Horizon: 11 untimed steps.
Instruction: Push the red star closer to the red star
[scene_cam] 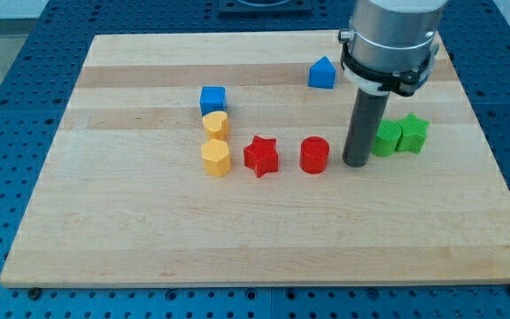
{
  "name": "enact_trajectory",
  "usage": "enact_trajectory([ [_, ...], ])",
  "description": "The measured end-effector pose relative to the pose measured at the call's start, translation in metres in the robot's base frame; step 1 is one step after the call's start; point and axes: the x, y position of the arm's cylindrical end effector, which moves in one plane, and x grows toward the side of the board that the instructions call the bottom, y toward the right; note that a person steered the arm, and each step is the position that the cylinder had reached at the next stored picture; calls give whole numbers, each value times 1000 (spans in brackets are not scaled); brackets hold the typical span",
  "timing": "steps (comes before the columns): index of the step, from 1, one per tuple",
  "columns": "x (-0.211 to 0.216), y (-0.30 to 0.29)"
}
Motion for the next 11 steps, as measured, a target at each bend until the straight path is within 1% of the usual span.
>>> enact_trajectory([
  [4, 0, -35],
  [11, 1, -39],
])
